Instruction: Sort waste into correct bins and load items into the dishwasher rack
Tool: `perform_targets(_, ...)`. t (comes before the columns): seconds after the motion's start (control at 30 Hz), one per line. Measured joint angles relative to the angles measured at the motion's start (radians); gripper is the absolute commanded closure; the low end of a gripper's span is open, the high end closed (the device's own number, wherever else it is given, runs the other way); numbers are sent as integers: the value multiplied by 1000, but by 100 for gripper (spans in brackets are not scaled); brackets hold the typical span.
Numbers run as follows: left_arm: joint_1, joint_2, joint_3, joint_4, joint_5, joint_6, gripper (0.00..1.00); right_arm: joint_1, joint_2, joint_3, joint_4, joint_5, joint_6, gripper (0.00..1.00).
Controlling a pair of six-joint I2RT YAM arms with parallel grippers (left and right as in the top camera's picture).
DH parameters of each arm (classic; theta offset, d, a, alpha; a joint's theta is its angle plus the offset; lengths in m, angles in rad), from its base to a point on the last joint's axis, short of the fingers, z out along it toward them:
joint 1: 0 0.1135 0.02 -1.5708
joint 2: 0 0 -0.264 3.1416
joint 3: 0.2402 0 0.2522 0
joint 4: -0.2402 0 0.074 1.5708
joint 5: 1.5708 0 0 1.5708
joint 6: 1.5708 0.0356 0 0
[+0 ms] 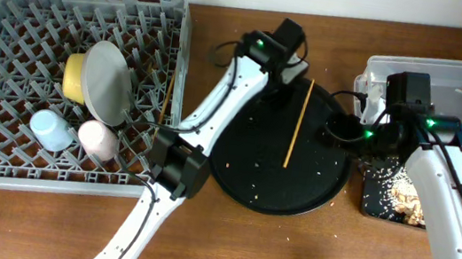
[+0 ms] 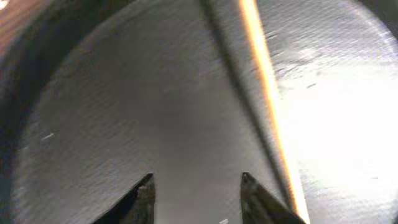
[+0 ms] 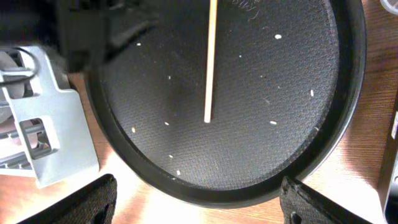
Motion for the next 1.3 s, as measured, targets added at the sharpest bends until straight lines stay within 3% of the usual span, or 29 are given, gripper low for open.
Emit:
perform_targets(0.2,-184,0,-66,138,2,-119,55,0,0,0,0,3,0,15)
perform_targets(0.27,-199,-1,-111,157,-104,-214,55,-2,0,0,0,6,3,15)
perform_targets(0.47,-195,-3,-138,176,-179,-277,55,-2,0,0,0,6,0,16)
perform_targets(0.6,-148,-23,-138,111,-182,-292,55,-10,0,0,13,10,0,16)
perform_targets(0.77,-7,-73,-140,35,-116,-321,51,-211,0,0,26,2,47,5)
perform_targets(0.9,-9,-101,-283,188,-82,-409,51,-243,0,0,10,2,68,1)
perform_targets(0.93,-11,-100,-338,211,-79,-433,58,-243,0,0,9,2,69,2)
perform_targets(0.97,-15,-116,-396,249,-79,-468,76,-243,0,0,1,2,69,2)
perform_targets(1.03,-15,-129,-431,269,-73,-497,99,-243,0,0,0,0,69,2)
perform_targets(1.13,-12,-132,-440,228,-73,-519,100,-243,0,0,0,0,69,2)
perform_targets(1.2,-11,-132,-417,113,-100,-510,100,-243,0,0,0,0,68,2)
perform_targets(1.3,9,-138,-287,-50,-171,-416,100,-243,0,0,0,0,69,1)
